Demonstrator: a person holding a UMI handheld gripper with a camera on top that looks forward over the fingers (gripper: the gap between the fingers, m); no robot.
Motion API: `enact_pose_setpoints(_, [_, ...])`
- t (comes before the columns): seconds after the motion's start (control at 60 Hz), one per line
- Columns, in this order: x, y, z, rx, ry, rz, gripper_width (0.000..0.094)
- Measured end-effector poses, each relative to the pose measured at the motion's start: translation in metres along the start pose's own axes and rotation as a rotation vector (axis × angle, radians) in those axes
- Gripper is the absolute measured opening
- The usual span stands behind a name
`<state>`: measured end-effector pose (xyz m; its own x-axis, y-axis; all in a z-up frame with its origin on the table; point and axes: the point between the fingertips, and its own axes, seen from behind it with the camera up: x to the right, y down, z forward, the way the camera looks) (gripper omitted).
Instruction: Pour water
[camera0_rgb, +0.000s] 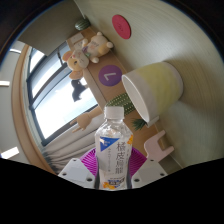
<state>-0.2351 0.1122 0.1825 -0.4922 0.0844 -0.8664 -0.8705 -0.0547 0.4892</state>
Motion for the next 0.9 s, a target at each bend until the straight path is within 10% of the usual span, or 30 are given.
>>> enact_pose_setpoints(0.45, [-0.003, -0.022, 0.006, 0.058, -0.02, 0.229, 0.0361])
enact_pose_setpoints(0.9, [-0.124, 0.014, -0.003, -0.057, -0.032, -1.364, 0.036])
